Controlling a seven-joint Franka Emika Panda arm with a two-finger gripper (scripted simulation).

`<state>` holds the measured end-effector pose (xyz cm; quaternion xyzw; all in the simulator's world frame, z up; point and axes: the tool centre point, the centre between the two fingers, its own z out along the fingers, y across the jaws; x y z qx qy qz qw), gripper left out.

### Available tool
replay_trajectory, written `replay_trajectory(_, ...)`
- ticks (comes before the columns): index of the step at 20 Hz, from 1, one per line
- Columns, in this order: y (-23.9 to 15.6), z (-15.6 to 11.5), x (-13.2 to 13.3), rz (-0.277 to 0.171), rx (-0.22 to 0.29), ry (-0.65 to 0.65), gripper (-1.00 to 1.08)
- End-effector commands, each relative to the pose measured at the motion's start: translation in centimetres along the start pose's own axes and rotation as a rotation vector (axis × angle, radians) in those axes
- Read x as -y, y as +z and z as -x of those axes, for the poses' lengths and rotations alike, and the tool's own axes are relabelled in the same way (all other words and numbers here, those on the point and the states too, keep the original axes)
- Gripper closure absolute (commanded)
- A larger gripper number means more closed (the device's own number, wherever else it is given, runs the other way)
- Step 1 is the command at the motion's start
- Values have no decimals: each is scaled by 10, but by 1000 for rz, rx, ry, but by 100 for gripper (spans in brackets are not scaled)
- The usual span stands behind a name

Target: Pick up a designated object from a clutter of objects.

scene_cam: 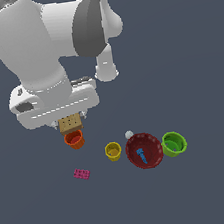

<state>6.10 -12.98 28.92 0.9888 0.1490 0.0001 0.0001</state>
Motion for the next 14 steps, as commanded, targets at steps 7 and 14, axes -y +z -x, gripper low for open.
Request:
replay_trajectory(7,-60,11,14,0,0,0,108)
replay_trajectory(14,-74,13,17,0,0,0,108)
